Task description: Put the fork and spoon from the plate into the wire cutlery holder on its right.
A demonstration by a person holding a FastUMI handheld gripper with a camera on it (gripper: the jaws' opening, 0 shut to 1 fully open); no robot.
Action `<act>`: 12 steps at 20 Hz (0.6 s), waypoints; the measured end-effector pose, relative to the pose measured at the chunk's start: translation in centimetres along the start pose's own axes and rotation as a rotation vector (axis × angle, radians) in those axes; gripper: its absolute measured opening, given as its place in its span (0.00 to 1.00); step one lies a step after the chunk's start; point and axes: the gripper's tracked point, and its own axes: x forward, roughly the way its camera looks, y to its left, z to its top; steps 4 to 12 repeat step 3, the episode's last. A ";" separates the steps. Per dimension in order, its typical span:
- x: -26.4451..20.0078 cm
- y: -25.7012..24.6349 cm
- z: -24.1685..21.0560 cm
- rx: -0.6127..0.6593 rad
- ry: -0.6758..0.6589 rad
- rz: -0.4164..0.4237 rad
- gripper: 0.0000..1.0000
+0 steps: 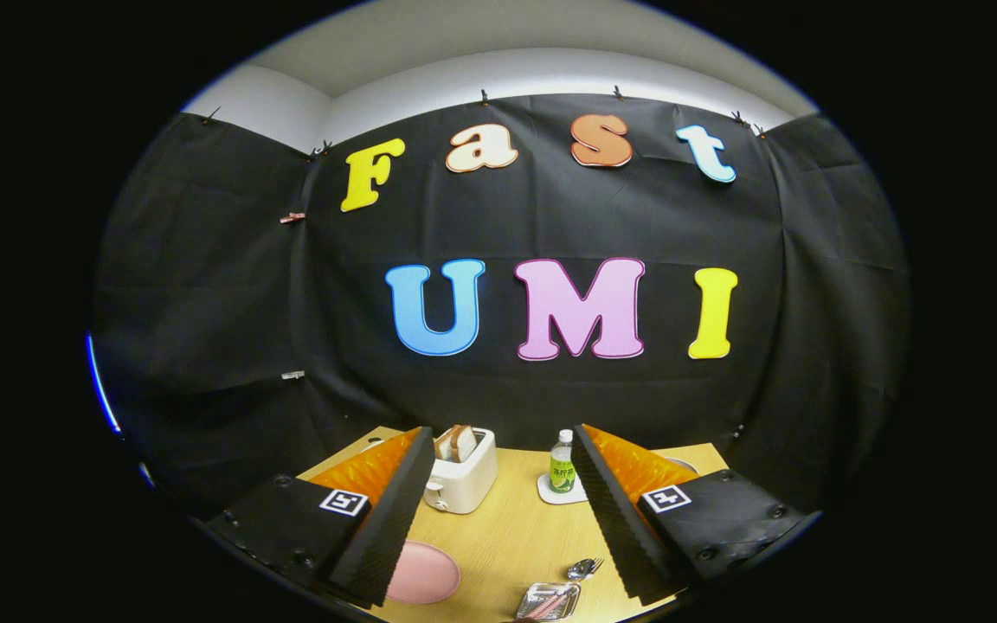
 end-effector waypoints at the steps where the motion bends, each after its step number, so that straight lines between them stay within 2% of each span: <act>1: 0.1 -0.3 0.0 0.002 0.004 -0.006 0.99; 12: 0.4 -0.9 0.1 0.005 0.006 -0.019 0.99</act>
